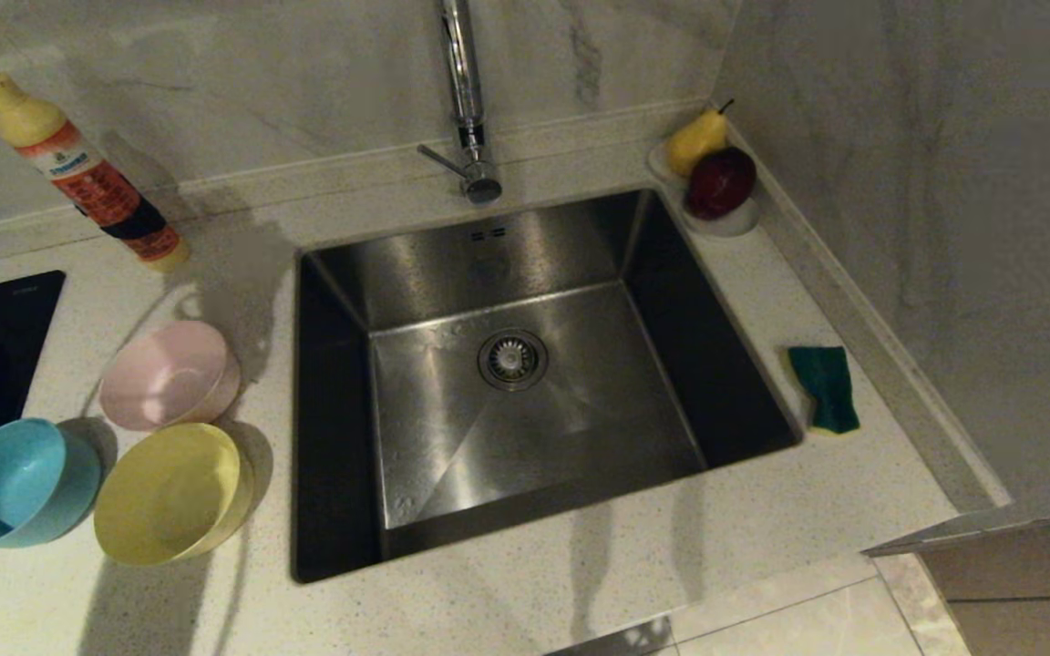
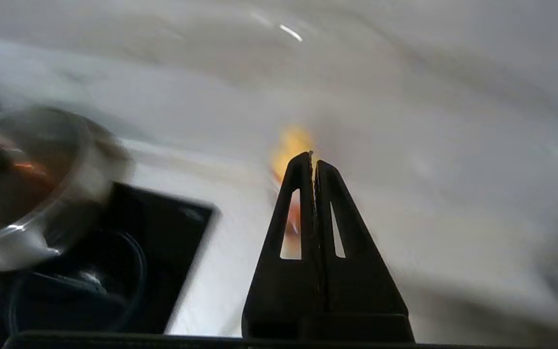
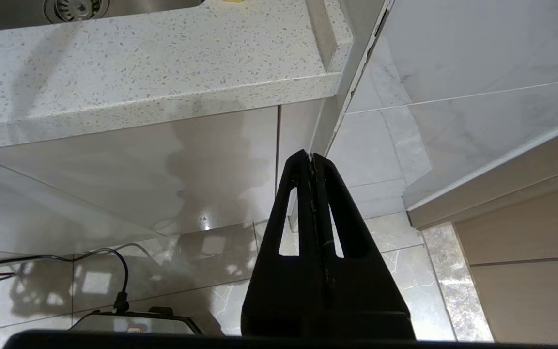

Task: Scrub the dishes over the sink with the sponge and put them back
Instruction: Turn on the faucet

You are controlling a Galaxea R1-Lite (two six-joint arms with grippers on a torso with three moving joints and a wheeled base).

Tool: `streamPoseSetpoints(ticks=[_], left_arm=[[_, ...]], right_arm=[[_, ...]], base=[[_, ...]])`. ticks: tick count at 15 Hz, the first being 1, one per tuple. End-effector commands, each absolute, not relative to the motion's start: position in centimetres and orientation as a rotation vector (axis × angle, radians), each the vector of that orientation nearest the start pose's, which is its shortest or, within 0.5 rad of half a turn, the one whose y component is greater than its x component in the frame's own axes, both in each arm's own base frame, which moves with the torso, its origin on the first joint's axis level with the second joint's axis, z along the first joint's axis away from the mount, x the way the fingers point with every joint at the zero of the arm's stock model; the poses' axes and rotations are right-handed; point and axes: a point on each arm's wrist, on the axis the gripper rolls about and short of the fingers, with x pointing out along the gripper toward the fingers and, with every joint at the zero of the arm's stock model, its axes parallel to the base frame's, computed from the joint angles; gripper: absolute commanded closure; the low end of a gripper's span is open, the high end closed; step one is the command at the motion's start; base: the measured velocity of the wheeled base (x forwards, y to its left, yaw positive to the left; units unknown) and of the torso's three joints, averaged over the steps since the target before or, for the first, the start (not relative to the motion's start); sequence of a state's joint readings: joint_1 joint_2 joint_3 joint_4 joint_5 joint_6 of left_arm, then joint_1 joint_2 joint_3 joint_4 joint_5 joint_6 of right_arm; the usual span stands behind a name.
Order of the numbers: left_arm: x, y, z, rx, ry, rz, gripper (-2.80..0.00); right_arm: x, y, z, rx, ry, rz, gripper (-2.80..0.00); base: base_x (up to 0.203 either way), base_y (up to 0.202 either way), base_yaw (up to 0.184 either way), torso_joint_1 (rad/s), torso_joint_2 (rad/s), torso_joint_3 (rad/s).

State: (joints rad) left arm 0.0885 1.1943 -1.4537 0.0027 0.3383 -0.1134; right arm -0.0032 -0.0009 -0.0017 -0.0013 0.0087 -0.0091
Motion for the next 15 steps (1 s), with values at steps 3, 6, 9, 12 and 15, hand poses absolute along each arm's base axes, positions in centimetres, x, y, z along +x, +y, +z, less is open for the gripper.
streamPoseSetpoints(ticks=[3,6,9,12,15], left_arm=[[8.3,0.6,42.1,-0.108,-0.166,0.028,0.00],[11.8,0.3,41.7,-0.112,-0.047,-0.168,0.00],[18.1,0.2,40.5,-0.148,0.072,-0.224,0.00],[23.2,-0.7,39.4,-0.222,0.154,-0.267,0.00],[29.2,-1.7,36.9,-0.271,0.205,-0.302,0.00]], right_arm=[[-2.3,0.0,7.6,-0.009,-0.005,0.006,0.00],[-2.3,0.0,7.6,-0.009,-0.005,0.006,0.00],[-2.3,0.0,7.6,-0.009,-0.005,0.006,0.00],[-2.3,0.0,7.6,-0.009,-0.005,0.006,0.00],[-2.3,0.0,7.6,-0.009,-0.003,0.006,0.00]], base=[[0.000,0.000,0.000,0.000,0.00,0.000],[0.000,0.000,0.000,0.000,0.00,0.000],[0.000,0.000,0.000,0.000,0.00,0.000],[0.000,0.000,0.000,0.000,0.00,0.000],[0.000,0.000,0.000,0.000,0.00,0.000]])
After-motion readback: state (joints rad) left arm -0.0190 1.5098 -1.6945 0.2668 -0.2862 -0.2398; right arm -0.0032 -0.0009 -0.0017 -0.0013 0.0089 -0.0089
